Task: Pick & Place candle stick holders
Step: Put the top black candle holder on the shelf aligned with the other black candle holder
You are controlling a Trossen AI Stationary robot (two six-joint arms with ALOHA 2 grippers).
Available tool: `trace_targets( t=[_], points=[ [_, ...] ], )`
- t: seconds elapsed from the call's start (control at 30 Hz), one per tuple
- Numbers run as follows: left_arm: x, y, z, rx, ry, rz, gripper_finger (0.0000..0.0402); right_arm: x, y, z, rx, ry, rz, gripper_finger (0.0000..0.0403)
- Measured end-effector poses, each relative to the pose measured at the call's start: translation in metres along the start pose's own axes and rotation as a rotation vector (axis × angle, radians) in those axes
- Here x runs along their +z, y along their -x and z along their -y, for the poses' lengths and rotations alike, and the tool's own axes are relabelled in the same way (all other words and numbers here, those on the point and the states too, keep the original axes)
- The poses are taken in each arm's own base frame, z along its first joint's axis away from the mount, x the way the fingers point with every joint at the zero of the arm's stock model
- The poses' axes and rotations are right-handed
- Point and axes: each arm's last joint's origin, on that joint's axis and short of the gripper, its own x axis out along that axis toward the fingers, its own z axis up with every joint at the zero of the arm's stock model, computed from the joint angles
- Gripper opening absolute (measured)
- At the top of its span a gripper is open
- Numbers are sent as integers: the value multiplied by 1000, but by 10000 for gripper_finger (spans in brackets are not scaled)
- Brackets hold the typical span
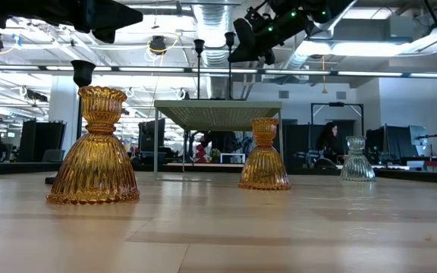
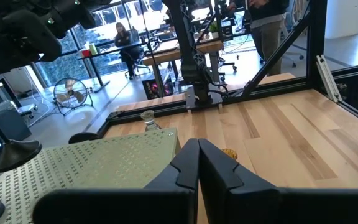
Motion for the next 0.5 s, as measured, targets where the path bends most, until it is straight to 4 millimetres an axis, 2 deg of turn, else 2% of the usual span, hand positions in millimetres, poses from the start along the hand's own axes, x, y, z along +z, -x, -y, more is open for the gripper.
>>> trace_targets(
  t=[0.1,0.27,0.5],
  points=[
    [0,0,0,1,0,1,6,-4,-6,1,21,-5,-1,0],
    [0,0,0,1,1,3,6,-22,-25,4,15,-14,-57,0],
    [0,0,0,1,1,2,6,-25,-32,10,0,-17,-37,0]
  ],
)
